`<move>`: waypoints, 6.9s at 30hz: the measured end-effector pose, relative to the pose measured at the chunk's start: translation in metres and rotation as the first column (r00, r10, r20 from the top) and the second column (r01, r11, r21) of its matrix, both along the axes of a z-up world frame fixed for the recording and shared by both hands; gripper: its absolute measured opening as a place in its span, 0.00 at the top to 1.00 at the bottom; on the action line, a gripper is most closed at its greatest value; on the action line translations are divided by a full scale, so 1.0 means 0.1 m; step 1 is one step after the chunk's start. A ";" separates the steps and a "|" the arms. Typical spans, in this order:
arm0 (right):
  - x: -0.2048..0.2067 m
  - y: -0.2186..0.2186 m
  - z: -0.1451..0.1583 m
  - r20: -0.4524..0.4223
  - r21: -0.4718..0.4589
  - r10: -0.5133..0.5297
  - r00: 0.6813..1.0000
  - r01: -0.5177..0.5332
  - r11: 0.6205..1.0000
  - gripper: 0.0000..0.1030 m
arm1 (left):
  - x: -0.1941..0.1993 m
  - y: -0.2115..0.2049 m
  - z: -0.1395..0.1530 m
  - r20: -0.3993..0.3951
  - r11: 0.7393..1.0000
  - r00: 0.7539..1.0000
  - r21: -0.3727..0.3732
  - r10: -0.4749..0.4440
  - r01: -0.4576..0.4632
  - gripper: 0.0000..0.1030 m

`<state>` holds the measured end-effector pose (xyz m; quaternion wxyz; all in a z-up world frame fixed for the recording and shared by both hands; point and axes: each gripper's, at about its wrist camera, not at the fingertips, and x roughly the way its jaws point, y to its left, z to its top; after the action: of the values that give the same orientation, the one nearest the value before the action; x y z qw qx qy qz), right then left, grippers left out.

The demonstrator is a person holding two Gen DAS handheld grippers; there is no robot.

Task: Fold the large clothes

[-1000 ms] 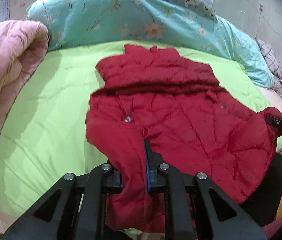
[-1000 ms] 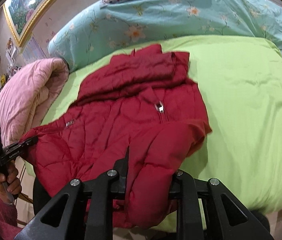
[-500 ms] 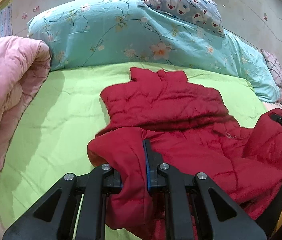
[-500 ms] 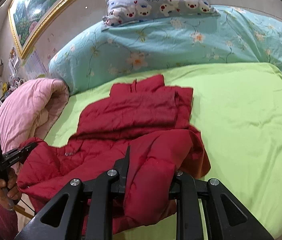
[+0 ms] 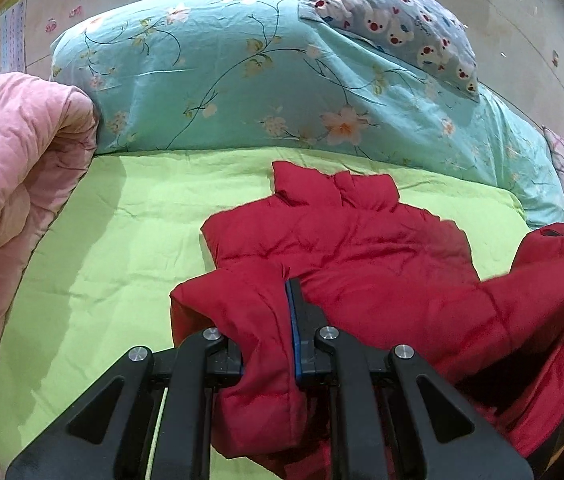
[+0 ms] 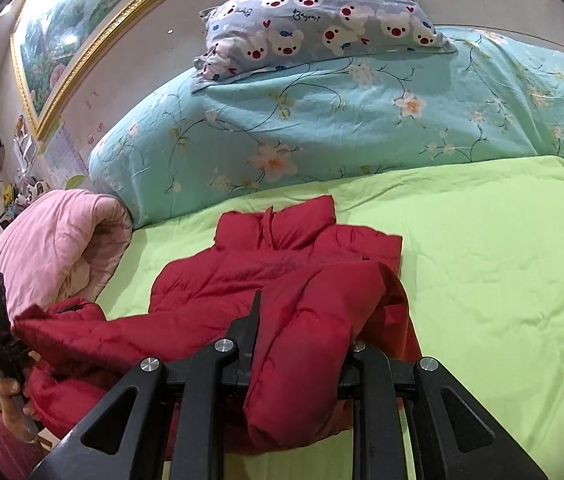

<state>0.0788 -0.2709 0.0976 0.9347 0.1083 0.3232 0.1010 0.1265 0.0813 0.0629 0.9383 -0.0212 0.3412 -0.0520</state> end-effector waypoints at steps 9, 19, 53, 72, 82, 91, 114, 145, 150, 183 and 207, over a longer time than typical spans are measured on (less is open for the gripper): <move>0.64 -0.07 -0.11 -0.020 0.012 -0.048 0.999 0.048 0.999 0.81 | 0.66 -0.03 -0.08 -0.027 0.999 0.999 0.012 0.039 -0.039 0.88; 1.47 -0.26 -0.40 -0.098 0.045 -0.121 0.988 0.126 0.991 0.81 | 1.46 0.10 -0.31 -0.105 0.993 0.988 -0.021 0.112 -0.115 0.88; 2.88 -0.66 -1.24 -0.283 0.249 -0.149 0.948 0.222 0.943 0.69 | 2.69 0.36 -0.75 -0.261 0.960 0.949 -0.168 0.177 -0.225 0.83; 2.81 -0.92 -0.93 -0.269 0.333 -0.190 0.944 0.276 0.902 0.36 | 1.62 -0.50 -0.08 -0.050 0.997 0.996 -0.001 -0.078 0.078 0.29; 2.12 -0.01 -0.66 -0.140 -0.007 0.021 0.990 -0.022 1.000 0.36 | 1.61 -1.14 -0.47 -0.114 0.982 0.976 0.025 -0.184 0.188 0.29; 2.14 0.59 -1.17 -0.191 -0.316 0.095 0.977 -0.152 0.936 0.36 | 2.02 -0.94 -0.79 -0.184 0.988 0.978 0.096 -0.103 0.122 0.19; 2.87 -0.03 -1.51 -0.285 -0.166 -0.095 0.954 0.048 0.985 0.20 | 2.81 -0.02 -1.14 -0.262 0.976 0.940 0.060 0.218 -0.210 0.05; 2.10 -0.46 -1.01 -0.238 -0.108 -0.124 0.963 0.100 0.989 0.18 | 1.66 0.40 -0.55 -0.173 0.987 0.973 -0.010 0.154 -0.158 0.01; 1.93 -0.68 -1.06 -0.269 -0.063 -0.121 0.955 0.108 0.992 0.18 | 1.53 0.56 -0.66 -0.217 0.983 0.963 -0.059 0.159 -0.175 0.01; 1.79 -1.11 -1.62 -0.391 0.293 0.035 0.920 0.089 0.952 0.07 | 1.67 0.96 -1.45 -0.392 0.846 0.916 -0.513 -0.079 -0.147 0.00; 2.06 -0.81 -1.86 -0.411 0.405 0.169 0.896 0.013 0.914 0.00 | 1.90 0.76 -1.58 -0.397 0.782 0.902 -0.612 -0.170 -0.122 0.00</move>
<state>0.2846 -0.3520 -0.0889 0.7912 0.3022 0.5017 0.1758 0.3163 0.1577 -0.0949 0.7780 -0.3363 0.5034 -0.1681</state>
